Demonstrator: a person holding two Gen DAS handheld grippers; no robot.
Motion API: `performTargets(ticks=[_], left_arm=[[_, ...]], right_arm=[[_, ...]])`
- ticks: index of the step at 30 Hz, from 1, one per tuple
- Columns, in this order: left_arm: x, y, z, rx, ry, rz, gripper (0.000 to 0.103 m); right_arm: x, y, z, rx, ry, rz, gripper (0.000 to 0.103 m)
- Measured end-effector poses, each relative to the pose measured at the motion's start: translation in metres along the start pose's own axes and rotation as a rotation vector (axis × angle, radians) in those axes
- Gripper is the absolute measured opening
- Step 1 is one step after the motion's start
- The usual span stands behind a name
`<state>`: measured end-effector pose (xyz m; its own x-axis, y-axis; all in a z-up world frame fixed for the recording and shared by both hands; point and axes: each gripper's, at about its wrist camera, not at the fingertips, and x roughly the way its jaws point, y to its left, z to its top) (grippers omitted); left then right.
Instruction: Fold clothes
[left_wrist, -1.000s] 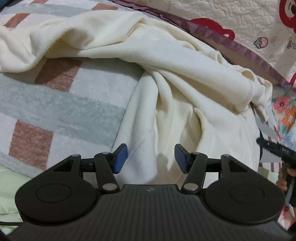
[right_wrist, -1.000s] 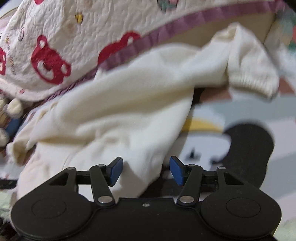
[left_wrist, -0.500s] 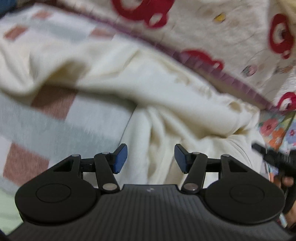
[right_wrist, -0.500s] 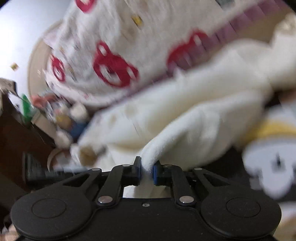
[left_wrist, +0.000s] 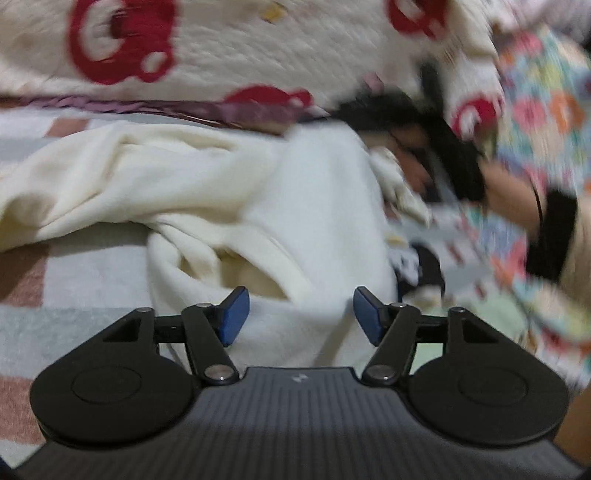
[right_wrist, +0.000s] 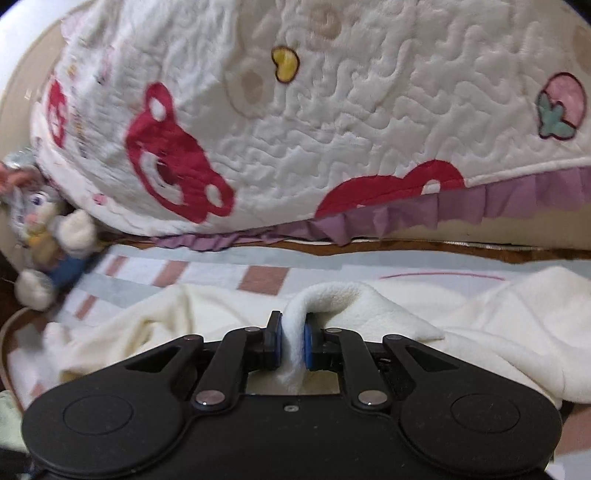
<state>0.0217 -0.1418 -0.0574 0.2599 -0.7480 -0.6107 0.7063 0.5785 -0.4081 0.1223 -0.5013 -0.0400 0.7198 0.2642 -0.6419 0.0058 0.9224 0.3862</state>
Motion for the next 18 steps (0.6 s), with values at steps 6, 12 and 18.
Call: performTargets(ticks=[6, 12, 18], left_arm=[[0.013, -0.039, -0.011, 0.253, 0.096, 0.105, 0.072], [0.035, -0.054, -0.011, 0.350, 0.069, 0.265, 0.079], [0.041, -0.002, -0.003, 0.183, 0.097, 0.419, 0.017]], right_arm=[[0.022, 0.003, 0.024, 0.025, 0.053, -0.017, 0.014], [0.037, 0.004, 0.040, 0.049, 0.096, -0.010, 0.014], [0.035, -0.007, 0.034, 0.114, 0.103, 0.089, 0.026]])
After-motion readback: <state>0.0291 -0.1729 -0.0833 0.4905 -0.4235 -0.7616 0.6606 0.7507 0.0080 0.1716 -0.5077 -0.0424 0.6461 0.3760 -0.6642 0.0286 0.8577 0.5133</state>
